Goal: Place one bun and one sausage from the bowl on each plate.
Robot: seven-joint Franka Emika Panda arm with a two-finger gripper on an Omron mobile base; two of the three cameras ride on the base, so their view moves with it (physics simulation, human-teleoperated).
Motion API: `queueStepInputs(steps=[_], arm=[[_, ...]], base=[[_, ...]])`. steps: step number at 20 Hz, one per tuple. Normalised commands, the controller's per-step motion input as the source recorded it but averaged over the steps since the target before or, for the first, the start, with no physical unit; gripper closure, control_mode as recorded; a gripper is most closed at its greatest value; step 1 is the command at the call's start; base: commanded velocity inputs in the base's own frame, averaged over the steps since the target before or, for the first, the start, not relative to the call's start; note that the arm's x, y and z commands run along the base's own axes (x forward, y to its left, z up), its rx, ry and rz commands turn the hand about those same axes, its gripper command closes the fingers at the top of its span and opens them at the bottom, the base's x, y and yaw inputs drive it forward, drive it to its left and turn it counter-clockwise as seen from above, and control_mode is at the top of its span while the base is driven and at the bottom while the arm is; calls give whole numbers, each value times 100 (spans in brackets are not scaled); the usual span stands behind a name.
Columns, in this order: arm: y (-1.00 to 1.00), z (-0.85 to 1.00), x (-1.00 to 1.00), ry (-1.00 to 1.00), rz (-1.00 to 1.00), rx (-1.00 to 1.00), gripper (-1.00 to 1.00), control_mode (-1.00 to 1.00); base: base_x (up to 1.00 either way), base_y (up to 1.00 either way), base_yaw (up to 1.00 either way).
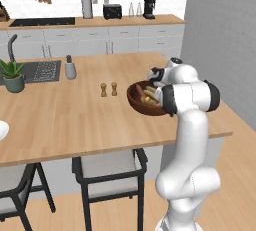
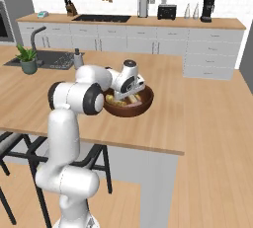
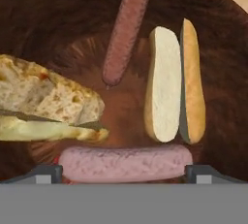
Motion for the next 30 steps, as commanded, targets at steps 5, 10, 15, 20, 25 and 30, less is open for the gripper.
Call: queueStepInputs(steps=[5, 10, 15, 20, 25, 30], arm=[[-4, -24, 66, 1, 0, 0, -100, -100], [-18, -45, 55, 0, 0, 0, -100, -100], [-11, -51, 48, 2, 0, -1, -100, -100], [1, -96, 2, 25, 0, -2, -100, -100], [17, -100, -62, 29, 0, 1, 100, -100], [15, -65, -56, -4, 0, 2, 100, -100]], base=[[0, 0, 0], [0, 0, 0], [0, 0, 0], [0, 0, 0], [0, 0, 0], [0, 0, 0]])
